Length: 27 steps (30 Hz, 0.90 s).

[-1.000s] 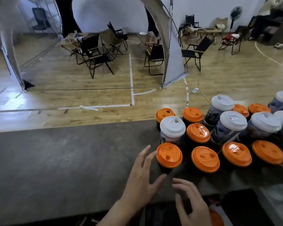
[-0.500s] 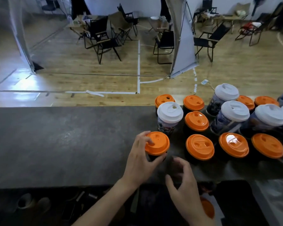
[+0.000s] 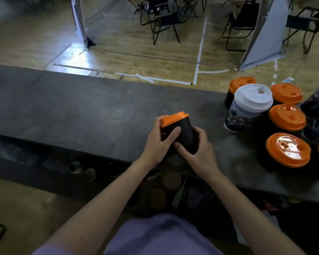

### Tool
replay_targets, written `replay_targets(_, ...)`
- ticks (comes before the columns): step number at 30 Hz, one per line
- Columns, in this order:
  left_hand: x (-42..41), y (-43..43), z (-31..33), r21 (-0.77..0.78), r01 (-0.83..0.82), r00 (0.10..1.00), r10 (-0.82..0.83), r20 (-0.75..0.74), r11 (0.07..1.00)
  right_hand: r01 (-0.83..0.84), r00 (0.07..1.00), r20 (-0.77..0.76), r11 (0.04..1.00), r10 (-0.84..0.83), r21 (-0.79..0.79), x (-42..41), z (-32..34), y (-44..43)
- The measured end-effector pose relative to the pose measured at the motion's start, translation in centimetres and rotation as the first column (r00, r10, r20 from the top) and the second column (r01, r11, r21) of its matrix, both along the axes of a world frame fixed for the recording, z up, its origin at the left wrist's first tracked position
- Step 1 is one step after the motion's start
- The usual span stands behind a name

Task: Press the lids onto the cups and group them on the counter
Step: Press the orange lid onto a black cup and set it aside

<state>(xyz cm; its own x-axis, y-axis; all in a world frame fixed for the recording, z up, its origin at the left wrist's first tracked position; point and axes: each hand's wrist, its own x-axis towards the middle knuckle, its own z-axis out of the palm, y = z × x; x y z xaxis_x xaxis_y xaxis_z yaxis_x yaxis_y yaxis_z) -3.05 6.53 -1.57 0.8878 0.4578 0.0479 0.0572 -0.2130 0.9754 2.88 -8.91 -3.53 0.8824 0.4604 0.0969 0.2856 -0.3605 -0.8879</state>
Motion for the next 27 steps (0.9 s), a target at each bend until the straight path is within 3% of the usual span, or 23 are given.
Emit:
replay_targets(4,0.3,0.1,0.5,0.002,0.018,1.0,-0.018,0.018,1.0,-0.007,0.999,-0.034,1.0,0.008,0.013,0.1,0.6,-0.1)
replay_targets(7,0.5,0.3,1.1,-0.154,0.026,0.999,-0.029,-0.017,0.988,0.01,0.995,-0.101,1.0,-0.009,0.01,0.1,1.2,0.4)
replay_targets(11,1.7,0.5,3.4,-0.339,0.051,0.998,-0.058,-0.012,0.939,-0.04,0.968,-0.236,0.981,0.086,0.191,0.6,2.4,0.8)
replay_targets(16,2.8,-0.2,4.5,-0.285,0.147,0.988,-0.157,-0.011,0.947,0.029,0.95,-0.299,0.934,0.084,0.356,0.3,2.0,1.1)
replay_targets(19,3.4,0.2,4.5,-0.352,0.13,0.99,-0.144,-0.013,0.927,0.096,0.926,-0.368,0.895,0.079,0.435,0.9,2.3,0.6)
replay_targets(25,3.7,-0.3,4.8,-0.331,0.06,0.998,-0.057,0.019,0.942,0.063,0.918,-0.379,0.897,0.12,0.437,0.6,1.7,0.7)
replay_targets(27,3.6,-0.5,4.8,-0.328,0.106,0.994,-0.108,0.011,0.939,0.1,0.907,-0.407,0.885,0.107,0.455,0.6,1.7,0.7)
